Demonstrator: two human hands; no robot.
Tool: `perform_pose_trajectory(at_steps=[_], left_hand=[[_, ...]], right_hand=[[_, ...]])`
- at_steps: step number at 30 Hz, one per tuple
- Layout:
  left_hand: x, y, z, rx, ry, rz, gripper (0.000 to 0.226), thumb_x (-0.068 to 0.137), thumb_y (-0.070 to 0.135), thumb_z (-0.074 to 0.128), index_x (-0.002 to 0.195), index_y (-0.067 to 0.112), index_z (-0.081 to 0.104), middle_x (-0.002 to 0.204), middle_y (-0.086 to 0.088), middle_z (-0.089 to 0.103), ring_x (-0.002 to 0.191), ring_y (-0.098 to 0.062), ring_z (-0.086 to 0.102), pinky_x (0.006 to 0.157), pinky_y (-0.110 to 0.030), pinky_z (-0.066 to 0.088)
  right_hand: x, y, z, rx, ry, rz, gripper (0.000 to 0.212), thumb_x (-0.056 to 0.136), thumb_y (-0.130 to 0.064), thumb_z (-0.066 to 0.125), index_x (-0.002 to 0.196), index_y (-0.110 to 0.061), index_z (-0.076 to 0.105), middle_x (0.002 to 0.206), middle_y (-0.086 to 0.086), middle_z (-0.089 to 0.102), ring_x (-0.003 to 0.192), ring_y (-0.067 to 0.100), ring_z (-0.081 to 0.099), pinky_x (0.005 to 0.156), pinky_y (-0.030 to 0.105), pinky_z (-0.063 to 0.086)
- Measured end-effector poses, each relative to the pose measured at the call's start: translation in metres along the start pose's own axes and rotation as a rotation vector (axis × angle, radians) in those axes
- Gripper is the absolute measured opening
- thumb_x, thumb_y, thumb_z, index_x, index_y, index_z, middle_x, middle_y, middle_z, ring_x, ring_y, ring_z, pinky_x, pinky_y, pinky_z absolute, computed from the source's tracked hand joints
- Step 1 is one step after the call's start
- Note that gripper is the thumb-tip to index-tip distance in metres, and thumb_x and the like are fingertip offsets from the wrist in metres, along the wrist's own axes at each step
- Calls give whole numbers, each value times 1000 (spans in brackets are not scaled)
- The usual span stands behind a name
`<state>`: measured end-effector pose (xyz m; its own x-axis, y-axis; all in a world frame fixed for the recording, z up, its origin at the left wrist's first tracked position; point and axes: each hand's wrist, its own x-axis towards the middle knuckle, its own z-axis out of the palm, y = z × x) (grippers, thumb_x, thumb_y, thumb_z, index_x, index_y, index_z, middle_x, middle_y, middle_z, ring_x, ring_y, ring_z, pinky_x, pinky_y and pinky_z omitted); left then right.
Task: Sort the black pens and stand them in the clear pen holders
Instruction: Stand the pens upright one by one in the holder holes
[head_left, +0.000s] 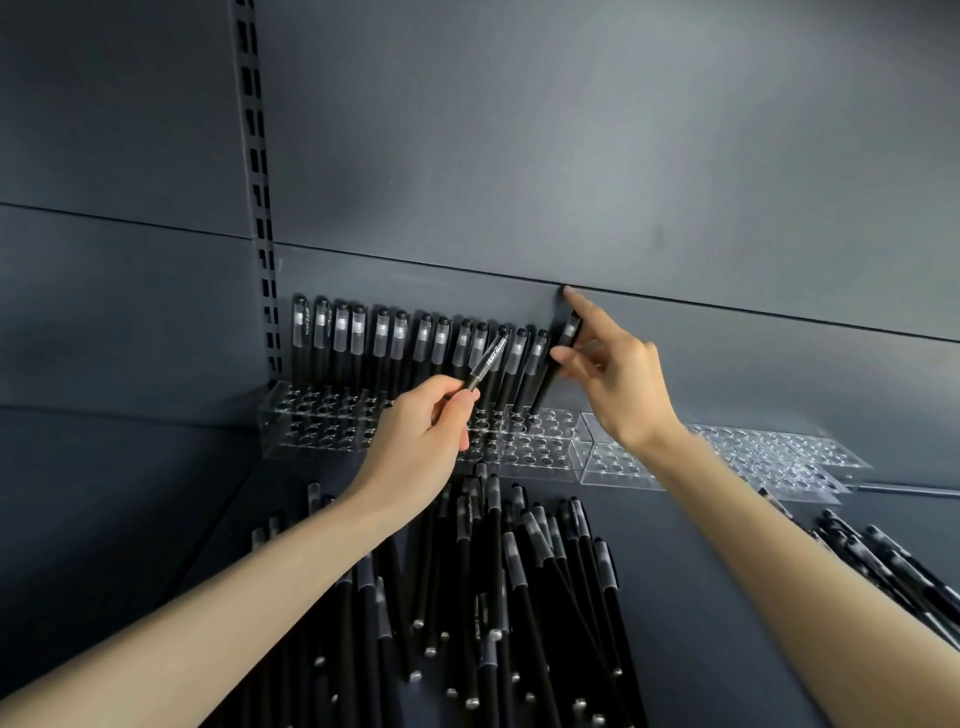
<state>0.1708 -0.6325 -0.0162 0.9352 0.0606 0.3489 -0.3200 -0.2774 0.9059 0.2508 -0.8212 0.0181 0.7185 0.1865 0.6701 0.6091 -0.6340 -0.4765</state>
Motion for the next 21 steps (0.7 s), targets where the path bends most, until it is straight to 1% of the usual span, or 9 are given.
perform_pose_trajectory(at_steps=[2, 3, 5, 6, 8, 11, 15, 18, 21], left_hand=[[0, -1, 2, -7, -10, -11, 20, 99, 23, 45, 100, 15, 63, 59, 6, 53, 44, -3, 37, 51, -24, 33], [-1, -2, 2, -8, -15, -13, 19, 99, 23, 45, 98, 16, 63, 59, 7, 53, 43, -3, 36, 50, -24, 32], [-1, -2, 3, -8, -25, -16, 19, 98, 23, 46, 96, 16, 63, 57, 8, 53, 44, -5, 36, 52, -28, 33], [-1, -3, 4, -6, -27, -18, 19, 98, 24, 47, 95, 17, 64, 57, 8, 53, 46, -5, 36, 53, -30, 34], [-1, -2, 5, -4, -34, -14, 19, 98, 24, 47, 95, 17, 64, 57, 8, 53, 47, -5, 37, 55, -32, 34], [-2, -2, 5, 0, -34, -10, 18, 98, 24, 47, 95, 17, 64, 57, 9, 54, 47, -6, 37, 56, -33, 34], [-3, 0, 4, -4, -27, -4, 18, 98, 23, 47, 96, 17, 64, 58, 8, 54, 48, -7, 38, 56, -33, 34], [-4, 3, 3, -1, -26, -2, 19, 98, 23, 46, 96, 15, 63, 60, 6, 54, 48, -7, 38, 55, -32, 34], [-5, 3, 4, -4, -40, -8, 19, 98, 21, 46, 92, 16, 63, 63, 4, 56, 48, -9, 36, 54, -33, 33]], right_hand=[[-4, 2, 0, -3, -14, 14, 55, 89, -11, 64, 139, -20, 43, 81, 7, 67, 76, 17, 64, 75, 1, 40], [-6, 1, 0, 32, -16, 29, 52, 88, -11, 65, 135, -19, 45, 81, 7, 67, 75, 16, 65, 76, 6, 45], [-7, -2, -2, 116, -8, 76, 40, 85, -10, 68, 117, -20, 45, 79, 4, 66, 71, 14, 68, 73, 20, 52], [-7, -3, -3, 143, -5, 95, 38, 84, -10, 69, 108, -22, 43, 77, 1, 66, 69, 12, 68, 71, 21, 53], [-5, -4, -5, 171, -12, 110, 38, 83, -10, 71, 102, -25, 42, 74, -2, 66, 64, 8, 67, 69, 20, 53], [-3, -7, -5, 154, -38, 94, 35, 83, -11, 71, 102, -24, 44, 70, -2, 66, 62, 8, 66, 71, 22, 53], [-2, -6, -5, 112, -81, 96, 31, 84, -12, 70, 106, -19, 50, 66, -7, 66, 67, 14, 67, 77, 30, 54], [-4, -4, -6, 104, -102, 102, 27, 85, -9, 68, 107, -16, 54, 71, 2, 70, 69, 17, 68, 80, 38, 55], [-7, -5, -7, 92, -108, 100, 25, 87, -7, 66, 109, -14, 55, 76, 5, 71, 69, 16, 68, 80, 40, 55]])
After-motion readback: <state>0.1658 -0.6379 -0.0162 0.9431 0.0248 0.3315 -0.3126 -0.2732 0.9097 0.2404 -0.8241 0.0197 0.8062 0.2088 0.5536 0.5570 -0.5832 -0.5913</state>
